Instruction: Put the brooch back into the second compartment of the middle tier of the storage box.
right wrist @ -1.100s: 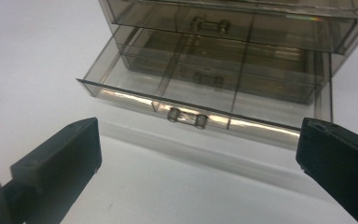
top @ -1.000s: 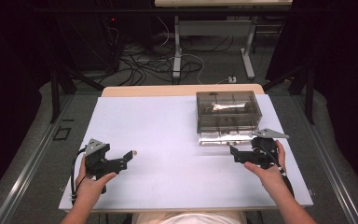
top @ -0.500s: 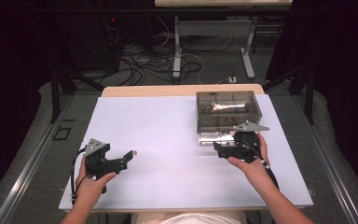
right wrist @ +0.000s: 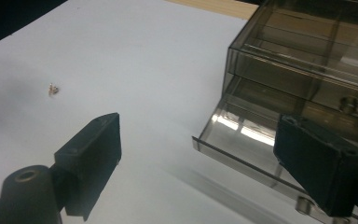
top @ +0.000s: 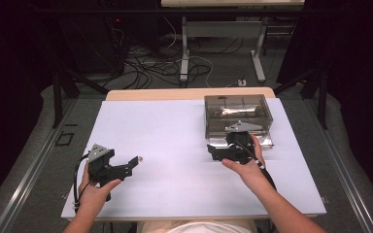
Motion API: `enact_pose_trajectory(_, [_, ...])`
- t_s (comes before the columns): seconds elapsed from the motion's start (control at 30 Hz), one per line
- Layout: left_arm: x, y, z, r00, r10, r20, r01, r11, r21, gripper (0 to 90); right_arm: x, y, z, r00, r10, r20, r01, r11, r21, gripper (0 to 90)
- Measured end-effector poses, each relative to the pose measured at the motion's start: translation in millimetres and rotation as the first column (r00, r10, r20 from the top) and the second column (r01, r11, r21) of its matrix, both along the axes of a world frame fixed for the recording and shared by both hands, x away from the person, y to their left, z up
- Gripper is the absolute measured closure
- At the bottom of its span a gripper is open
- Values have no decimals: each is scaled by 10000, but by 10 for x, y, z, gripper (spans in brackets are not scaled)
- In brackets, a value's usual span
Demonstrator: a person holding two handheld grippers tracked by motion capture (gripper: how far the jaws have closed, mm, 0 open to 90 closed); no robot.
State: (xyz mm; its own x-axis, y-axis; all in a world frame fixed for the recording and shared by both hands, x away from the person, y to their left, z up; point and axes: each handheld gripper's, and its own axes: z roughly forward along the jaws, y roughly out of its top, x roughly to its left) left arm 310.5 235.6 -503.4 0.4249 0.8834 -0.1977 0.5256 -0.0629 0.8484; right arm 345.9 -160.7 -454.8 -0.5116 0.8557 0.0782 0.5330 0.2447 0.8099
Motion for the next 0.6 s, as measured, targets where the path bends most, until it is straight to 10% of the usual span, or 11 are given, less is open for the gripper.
enact_pose_trajectory(0.6, [1,3,1,10000,8,20,-8,10000,-3,4,146,462,-27,9963,843,-168,-849,9957,-377,205])
